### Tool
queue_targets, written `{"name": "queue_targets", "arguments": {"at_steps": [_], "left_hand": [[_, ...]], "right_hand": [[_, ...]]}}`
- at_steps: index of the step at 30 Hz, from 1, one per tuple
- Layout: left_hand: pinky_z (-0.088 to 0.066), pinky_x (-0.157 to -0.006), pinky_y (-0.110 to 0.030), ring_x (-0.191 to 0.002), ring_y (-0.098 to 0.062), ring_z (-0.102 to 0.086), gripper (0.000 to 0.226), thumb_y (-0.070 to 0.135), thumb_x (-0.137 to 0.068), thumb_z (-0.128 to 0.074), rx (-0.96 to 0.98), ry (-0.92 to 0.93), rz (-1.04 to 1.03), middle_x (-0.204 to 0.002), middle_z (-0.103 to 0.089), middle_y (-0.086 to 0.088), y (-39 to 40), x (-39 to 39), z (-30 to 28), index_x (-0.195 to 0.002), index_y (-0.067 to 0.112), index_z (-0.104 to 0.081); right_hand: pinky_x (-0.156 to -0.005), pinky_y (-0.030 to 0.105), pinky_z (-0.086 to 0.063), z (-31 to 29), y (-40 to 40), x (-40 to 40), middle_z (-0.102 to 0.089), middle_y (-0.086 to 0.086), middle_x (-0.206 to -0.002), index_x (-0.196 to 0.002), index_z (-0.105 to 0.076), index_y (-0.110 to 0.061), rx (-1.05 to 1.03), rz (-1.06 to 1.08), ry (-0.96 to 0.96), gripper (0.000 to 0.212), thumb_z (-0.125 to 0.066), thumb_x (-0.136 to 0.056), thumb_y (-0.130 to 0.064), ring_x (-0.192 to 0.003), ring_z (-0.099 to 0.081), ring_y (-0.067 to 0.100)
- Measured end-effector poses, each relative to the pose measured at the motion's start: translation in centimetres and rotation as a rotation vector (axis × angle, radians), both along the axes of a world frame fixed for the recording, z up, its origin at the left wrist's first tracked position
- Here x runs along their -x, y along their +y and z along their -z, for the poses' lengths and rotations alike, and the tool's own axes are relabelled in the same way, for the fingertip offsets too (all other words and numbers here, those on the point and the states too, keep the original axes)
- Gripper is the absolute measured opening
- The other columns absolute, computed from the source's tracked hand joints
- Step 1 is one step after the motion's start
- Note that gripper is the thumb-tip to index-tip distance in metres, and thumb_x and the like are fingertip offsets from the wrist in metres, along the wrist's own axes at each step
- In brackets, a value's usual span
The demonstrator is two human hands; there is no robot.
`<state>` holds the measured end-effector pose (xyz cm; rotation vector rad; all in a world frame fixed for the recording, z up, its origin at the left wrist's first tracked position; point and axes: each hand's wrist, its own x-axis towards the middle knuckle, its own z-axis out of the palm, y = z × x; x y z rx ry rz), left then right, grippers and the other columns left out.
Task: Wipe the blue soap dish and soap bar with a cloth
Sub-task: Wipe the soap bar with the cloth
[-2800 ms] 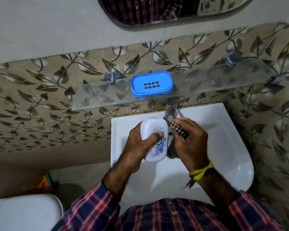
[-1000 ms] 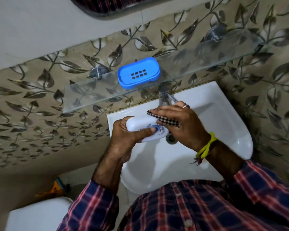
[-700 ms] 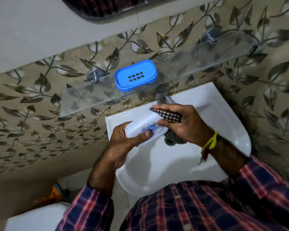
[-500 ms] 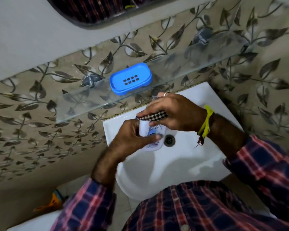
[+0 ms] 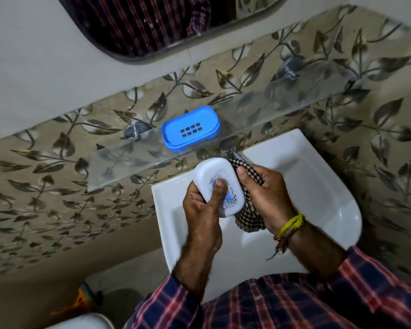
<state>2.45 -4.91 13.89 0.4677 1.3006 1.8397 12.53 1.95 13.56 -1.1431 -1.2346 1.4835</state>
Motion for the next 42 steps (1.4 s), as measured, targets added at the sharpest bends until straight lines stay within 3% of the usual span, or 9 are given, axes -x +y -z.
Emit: {"name": "queue_targets", "arguments": {"at_steps": [9,16,21,25,27,31,35,39,42], "left_hand": [[-0.059,-0.073,-0.030,-0.090,-0.013,-0.073,0.030,0.021,-0.077,-0.077,-0.096,-0.036,-0.132,-0.097,-0.078,0.000,1.7,-0.8,1.2,-0.105,0.014,-0.069],[-0.057,-0.075,-0.022,-0.089,-0.005,-0.072,0.031,0.025,-0.073,-0.079,0.032,0.120,-0.371,-0.094,-0.078,0.009,-0.9,2.4,3.2,-0.103,0.021,-0.070],[-0.056,-0.071,-0.016,-0.083,0.001,-0.072,0.017,0.011,-0.089,-0.073,0.147,0.141,-0.543,-0.089,-0.078,0.014,-6.0,5.5,5.7,-0.101,0.022,-0.069],[-0.056,-0.065,-0.014,-0.078,0.001,-0.073,0.022,0.023,-0.081,-0.078,0.222,0.101,-0.677,-0.096,-0.077,0.004,-10.0,6.2,6.8,-0.102,0.017,-0.071],[-0.056,-0.065,-0.016,-0.080,-0.003,-0.074,0.041,0.032,-0.076,-0.079,0.235,0.091,-0.706,-0.099,-0.077,-0.001,-11.5,6.8,6.8,-0.109,0.009,-0.072],[-0.060,-0.079,-0.030,-0.099,-0.021,-0.073,0.051,0.038,-0.078,-0.075,0.240,0.055,-0.641,-0.109,-0.077,-0.008,-13.2,8.8,6.5,-0.118,0.006,-0.070],[-0.056,-0.090,-0.042,-0.097,-0.024,-0.068,0.035,0.034,-0.082,-0.070,0.183,-0.058,-0.571,-0.108,-0.075,-0.011,-12.8,10.8,5.6,-0.108,0.011,-0.072],[-0.060,-0.078,-0.036,-0.088,-0.016,-0.070,0.027,0.034,-0.083,-0.072,0.152,-0.110,-0.555,-0.097,-0.077,-0.003,-12.1,12.5,5.7,-0.102,0.015,-0.073],[-0.060,-0.076,-0.034,-0.087,-0.014,-0.071,0.011,0.024,-0.092,-0.070,0.150,-0.152,-0.541,-0.096,-0.078,-0.001,-11.8,13.1,6.0,-0.100,0.016,-0.074]], "right_hand": [[-0.094,0.048,-0.053,0.0,-1.5,-0.3,-0.072,0.024,-0.108,-0.110,-0.069,0.002,0.531,0.033,0.282,0.025,-0.057,-0.098,-0.016,-0.100,-0.068,0.037],[-0.083,0.047,-0.056,1.1,-1.4,-2.5,-0.070,0.029,-0.096,-0.099,-0.067,0.012,0.548,-0.027,0.070,0.022,-0.068,-0.089,-0.007,-0.083,-0.068,0.036],[-0.091,0.062,-0.052,3.2,-1.7,-2.0,-0.068,0.035,-0.105,-0.102,-0.066,0.012,0.628,0.009,-0.059,0.019,-0.065,-0.084,0.006,-0.097,-0.066,0.049],[-0.087,0.061,-0.052,4.6,-3.0,1.6,-0.065,0.033,-0.099,-0.110,-0.062,0.015,0.681,0.004,-0.027,0.021,-0.057,-0.091,0.007,-0.088,-0.064,0.046],[-0.088,0.057,-0.052,4.9,-3.3,4.4,-0.064,0.028,-0.094,-0.112,-0.059,0.017,0.667,-0.011,-0.020,0.024,-0.058,-0.092,0.005,-0.088,-0.062,0.042],[-0.065,0.034,-0.052,5.0,-2.2,11.2,-0.066,0.015,-0.087,-0.117,-0.060,0.010,0.645,-0.072,0.037,0.025,-0.057,-0.095,-0.002,-0.073,-0.062,0.027],[-0.093,0.051,-0.050,5.7,-0.4,17.5,-0.065,0.022,-0.110,-0.118,-0.059,0.009,0.597,-0.074,0.214,0.024,-0.053,-0.096,0.001,-0.099,-0.061,0.034],[-0.086,0.034,-0.046,9.4,1.7,17.9,-0.058,0.015,-0.097,-0.097,-0.063,-0.005,0.410,-0.051,-0.302,0.014,-0.065,-0.093,-0.018,-0.097,-0.055,0.021],[-0.103,0.038,-0.045,10.9,1.8,16.8,-0.062,0.019,-0.126,-0.115,-0.065,0.003,0.304,0.019,-0.483,0.038,-0.074,-0.086,-0.020,-0.119,-0.058,0.029]]}}
